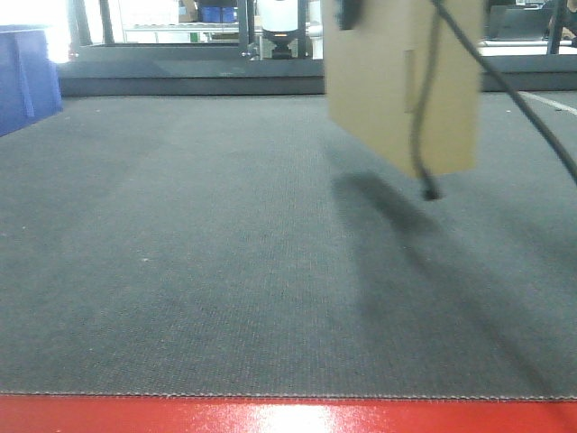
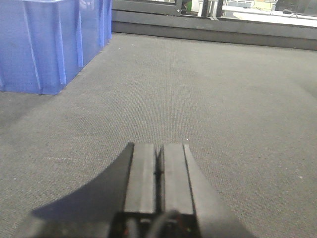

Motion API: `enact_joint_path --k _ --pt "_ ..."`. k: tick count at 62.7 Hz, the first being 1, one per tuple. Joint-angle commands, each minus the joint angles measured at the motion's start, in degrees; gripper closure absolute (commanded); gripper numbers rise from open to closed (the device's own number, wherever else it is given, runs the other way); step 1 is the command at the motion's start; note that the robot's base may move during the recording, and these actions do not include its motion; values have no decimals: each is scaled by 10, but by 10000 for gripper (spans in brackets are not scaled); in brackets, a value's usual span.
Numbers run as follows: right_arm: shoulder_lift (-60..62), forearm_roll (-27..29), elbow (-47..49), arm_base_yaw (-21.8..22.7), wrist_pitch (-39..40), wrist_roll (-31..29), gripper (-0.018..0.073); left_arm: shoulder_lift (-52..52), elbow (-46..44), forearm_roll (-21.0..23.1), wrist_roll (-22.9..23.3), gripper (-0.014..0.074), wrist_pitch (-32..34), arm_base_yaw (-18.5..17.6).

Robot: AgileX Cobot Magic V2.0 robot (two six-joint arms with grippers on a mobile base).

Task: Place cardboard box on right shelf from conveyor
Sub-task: 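Lift the box off the conveyor with the right gripper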

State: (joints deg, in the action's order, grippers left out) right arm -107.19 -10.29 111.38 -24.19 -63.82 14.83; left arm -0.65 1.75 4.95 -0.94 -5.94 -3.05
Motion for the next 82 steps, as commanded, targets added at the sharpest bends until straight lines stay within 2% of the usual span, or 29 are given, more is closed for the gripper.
enact_joint_path --k 1,18,30,45,55,66,82 --pt "78 -10 -33 28 53 -25 330 -7 -2 3 3 715 50 -4" --pt "251 -1 -277 98 179 -25 330 -7 -2 3 3 715 50 -4" --pt "401 23 -443 145 235 -25 330 -7 -2 3 3 715 50 -4" --pt "584 24 -591 155 270 -25 330 -7 -2 3 3 715 50 -4" --pt "684 24 -645 155 270 -25 330 -7 -2 3 3 715 50 -4" --pt "786 24 -654 155 266 -25 330 -7 -2 3 3 715 50 -4" --pt "850 24 -654 155 267 -25 330 -7 -2 3 3 715 50 -4"
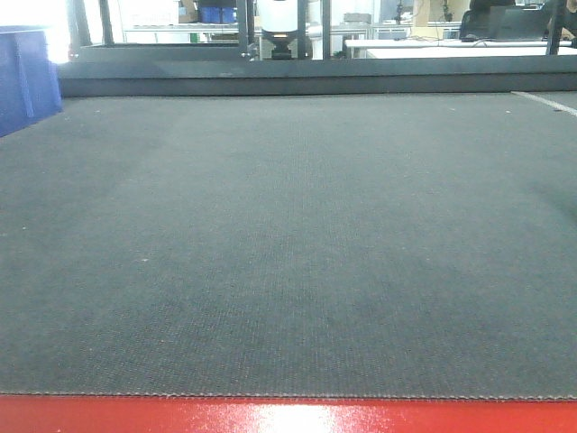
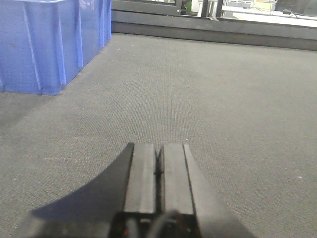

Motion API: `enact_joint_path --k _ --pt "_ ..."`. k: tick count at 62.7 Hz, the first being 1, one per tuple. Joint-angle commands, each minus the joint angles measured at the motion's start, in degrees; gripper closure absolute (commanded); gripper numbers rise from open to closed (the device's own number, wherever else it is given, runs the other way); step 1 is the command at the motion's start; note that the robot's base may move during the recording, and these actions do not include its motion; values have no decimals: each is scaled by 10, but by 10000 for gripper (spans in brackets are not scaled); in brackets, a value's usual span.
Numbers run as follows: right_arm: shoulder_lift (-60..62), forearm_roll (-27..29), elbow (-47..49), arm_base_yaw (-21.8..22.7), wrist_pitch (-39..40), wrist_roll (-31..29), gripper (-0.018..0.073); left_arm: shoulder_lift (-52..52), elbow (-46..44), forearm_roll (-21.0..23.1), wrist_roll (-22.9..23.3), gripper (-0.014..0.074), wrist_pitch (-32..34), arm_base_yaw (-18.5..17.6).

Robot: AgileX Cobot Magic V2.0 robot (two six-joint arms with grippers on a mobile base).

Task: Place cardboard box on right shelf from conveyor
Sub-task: 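Lift the box off the conveyor with the right gripper, then drive the base to the steel shelf rack holding the box in the right gripper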

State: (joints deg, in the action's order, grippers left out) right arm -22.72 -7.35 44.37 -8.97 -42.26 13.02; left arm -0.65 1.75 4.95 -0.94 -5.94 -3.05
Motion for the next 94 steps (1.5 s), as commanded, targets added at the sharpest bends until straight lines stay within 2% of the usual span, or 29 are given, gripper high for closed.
enact_joint_path --k 1,94 --pt "8 -5 16 3 51 -6 330 -7 -2 3 3 715 50 -4" --pt "8 -5 16 3 50 -6 330 -7 -2 3 3 715 50 -4"
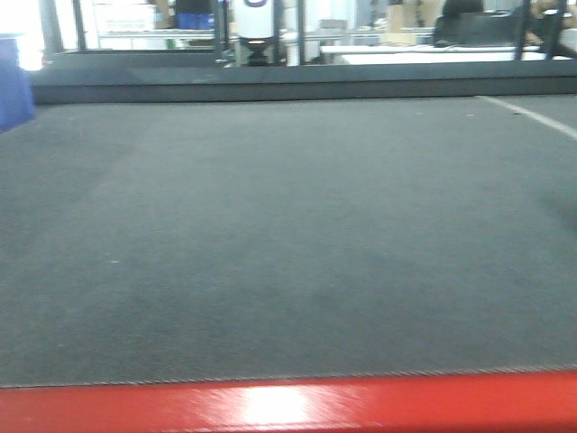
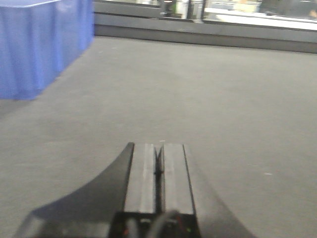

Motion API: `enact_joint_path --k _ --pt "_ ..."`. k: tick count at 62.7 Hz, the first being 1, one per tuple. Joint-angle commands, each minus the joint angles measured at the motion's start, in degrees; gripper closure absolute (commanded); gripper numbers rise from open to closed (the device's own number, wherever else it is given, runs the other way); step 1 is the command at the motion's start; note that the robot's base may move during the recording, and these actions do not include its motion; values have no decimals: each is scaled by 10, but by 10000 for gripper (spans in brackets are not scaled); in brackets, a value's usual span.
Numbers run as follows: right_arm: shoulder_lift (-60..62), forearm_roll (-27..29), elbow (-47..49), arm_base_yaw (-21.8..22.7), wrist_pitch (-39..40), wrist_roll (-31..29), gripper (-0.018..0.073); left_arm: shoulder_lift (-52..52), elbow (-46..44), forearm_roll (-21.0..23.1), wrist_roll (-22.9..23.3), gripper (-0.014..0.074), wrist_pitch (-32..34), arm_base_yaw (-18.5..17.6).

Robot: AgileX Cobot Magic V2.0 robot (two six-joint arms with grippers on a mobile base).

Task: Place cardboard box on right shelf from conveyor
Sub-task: 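Drive the base to the steel shelf rack holding the box in the right gripper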

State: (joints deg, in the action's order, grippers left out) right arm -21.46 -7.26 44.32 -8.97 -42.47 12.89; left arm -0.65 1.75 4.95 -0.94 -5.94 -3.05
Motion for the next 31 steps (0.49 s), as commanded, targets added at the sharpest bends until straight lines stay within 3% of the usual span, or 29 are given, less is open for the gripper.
enact_joint_path --k 1,31 --pt "-4 -6 16 3 52 -5 330 -7 -2 3 3 715 50 -4" --pt "-4 -6 16 3 52 -5 330 -7 -2 3 3 715 50 -4"
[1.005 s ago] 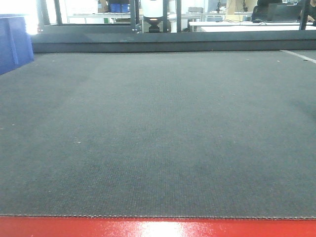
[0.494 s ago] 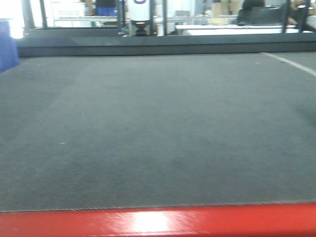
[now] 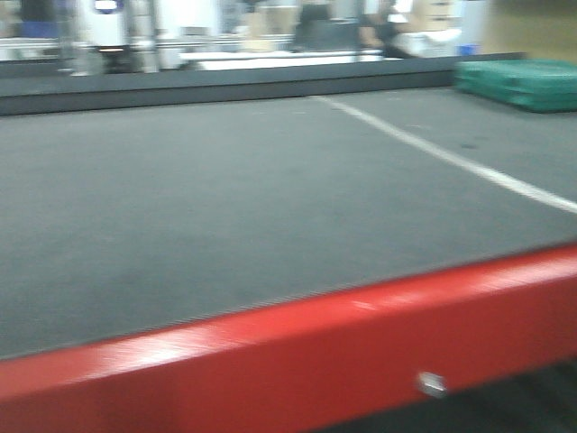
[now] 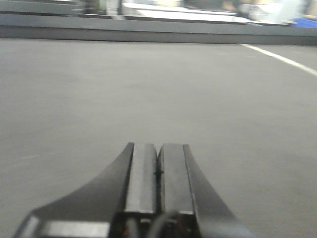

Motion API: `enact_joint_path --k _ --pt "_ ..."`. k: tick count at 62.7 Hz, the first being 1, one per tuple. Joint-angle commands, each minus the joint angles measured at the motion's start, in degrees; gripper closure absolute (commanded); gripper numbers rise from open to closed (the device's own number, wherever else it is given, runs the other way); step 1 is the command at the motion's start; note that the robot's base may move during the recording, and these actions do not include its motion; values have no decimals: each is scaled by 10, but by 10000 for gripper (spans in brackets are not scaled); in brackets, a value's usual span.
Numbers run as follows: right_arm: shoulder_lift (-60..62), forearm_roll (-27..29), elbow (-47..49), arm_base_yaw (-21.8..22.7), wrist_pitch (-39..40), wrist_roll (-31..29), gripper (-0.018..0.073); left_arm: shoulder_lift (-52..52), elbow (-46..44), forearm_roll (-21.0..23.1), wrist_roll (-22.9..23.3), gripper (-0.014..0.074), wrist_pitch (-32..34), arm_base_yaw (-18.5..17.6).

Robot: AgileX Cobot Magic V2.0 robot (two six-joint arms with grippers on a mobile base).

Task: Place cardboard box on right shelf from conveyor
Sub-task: 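Drive the base to the steel shelf rack holding the box in the right gripper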

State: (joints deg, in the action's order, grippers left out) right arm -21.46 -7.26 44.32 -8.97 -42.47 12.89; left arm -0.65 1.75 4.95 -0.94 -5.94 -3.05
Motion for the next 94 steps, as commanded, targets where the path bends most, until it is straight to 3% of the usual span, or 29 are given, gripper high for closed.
enact_joint_path --k 1,94 --pt "-4 -6 16 3 52 -5 330 -7 -2 3 3 715 50 -4" --pt "-4 -6 16 3 52 -5 330 -7 -2 3 3 715 50 11"
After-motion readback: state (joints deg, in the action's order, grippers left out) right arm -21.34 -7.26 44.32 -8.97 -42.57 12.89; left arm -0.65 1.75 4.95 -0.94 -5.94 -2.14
